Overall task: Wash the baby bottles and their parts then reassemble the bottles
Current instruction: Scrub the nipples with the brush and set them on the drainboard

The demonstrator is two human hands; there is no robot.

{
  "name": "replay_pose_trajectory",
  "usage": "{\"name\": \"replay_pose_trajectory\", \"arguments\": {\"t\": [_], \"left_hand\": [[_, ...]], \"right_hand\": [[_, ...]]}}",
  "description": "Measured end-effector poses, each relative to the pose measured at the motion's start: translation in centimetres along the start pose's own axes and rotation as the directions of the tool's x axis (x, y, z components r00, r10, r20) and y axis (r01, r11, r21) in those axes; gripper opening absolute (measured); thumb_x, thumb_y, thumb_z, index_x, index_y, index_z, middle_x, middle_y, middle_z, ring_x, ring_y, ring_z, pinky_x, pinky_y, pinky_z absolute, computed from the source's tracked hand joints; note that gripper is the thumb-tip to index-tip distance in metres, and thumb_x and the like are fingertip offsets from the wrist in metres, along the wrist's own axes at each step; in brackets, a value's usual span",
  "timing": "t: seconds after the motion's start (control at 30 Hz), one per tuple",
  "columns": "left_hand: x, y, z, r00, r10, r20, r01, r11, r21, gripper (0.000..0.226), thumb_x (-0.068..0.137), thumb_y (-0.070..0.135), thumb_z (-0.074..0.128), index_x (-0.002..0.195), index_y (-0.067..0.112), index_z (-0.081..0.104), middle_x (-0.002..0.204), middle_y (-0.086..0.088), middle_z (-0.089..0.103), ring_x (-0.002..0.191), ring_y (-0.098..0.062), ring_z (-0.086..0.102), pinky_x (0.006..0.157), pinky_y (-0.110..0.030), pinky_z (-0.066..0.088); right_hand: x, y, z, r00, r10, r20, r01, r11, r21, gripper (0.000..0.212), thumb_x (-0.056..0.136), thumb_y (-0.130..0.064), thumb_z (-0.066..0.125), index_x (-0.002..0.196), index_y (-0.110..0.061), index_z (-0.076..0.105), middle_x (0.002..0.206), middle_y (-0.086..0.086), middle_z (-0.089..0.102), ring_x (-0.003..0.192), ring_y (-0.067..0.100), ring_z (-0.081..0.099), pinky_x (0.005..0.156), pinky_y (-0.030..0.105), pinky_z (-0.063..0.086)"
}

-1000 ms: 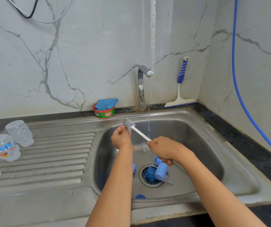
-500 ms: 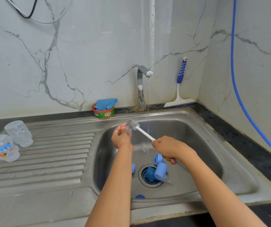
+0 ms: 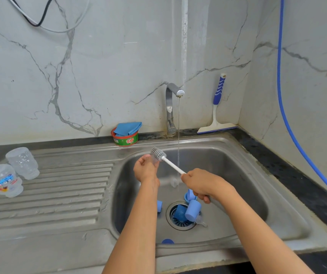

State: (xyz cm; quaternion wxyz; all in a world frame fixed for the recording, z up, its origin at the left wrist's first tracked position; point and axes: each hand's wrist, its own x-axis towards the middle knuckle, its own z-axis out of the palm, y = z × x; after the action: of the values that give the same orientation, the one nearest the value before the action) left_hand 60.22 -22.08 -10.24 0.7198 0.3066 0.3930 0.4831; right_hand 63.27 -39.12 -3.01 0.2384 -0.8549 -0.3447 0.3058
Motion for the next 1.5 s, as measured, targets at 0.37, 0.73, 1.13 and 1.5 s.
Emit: {"name": "replay_pose_trajectory", "arguments": {"t": [0.37,0.73,1.13,1.5], "left_hand": [[-2.2,-0.7,0.9,0.92,-0.338,0.2,0.374,0.909,-0.184,0.028,0.092,-0.008,0.053,0.119,0.002,0.053,0.126,-0.025,0.055,0.1,-0.032,0.061,0.097,-0.04,0.05],[0.0,0.0,6.6,0.792,-0.517,0.325,0.58,0.803,-0.137,0.024,0.094,0.002,0.055,0.115,-0.007,0.053,0.133,-0.021,0.052,0.122,-0.032,0.054,0.092,-0.038,0.051],[0.8,-0.2,7.6,0.757,-0.573,0.314,0.595,0.803,0.029,0.02,0.096,0.017,0.057,0.093,-0.002,0.052,0.089,-0.012,0.057,0.094,-0.023,0.06,0.082,-0.035,0.047],[1.4,0.4,5.3,0.823,-0.436,0.364,0.502,0.858,-0.11,0.018,0.101,0.011,0.044,0.095,-0.002,0.054,0.085,-0.014,0.055,0.073,-0.015,0.056,0.096,-0.035,0.048]], "right_hand": [[0.9,1.3,-1.3,0.959,0.119,-0.258,-0.097,0.991,0.095,0.037,0.1,-0.023,0.029,0.118,-0.001,0.053,0.076,0.005,0.046,0.055,0.014,0.041,0.047,0.022,0.035],[1.3,1.9,-2.1,0.939,0.131,-0.317,-0.116,0.991,0.065,0.027,0.1,-0.019,0.028,0.104,-0.005,0.051,0.074,0.004,0.043,0.056,0.017,0.043,0.047,0.023,0.033],[0.7,1.6,-1.9,0.971,0.146,-0.187,-0.145,0.989,0.018,0.035,0.099,-0.021,0.03,0.124,-0.005,0.049,0.074,0.003,0.042,0.055,0.014,0.04,0.047,0.024,0.034],[1.4,1.7,-0.4,0.997,0.077,-0.03,-0.075,0.994,0.084,0.024,0.093,-0.024,0.032,0.094,-0.006,0.049,0.056,0.003,0.041,0.036,0.013,0.033,0.039,0.017,0.03]]}}
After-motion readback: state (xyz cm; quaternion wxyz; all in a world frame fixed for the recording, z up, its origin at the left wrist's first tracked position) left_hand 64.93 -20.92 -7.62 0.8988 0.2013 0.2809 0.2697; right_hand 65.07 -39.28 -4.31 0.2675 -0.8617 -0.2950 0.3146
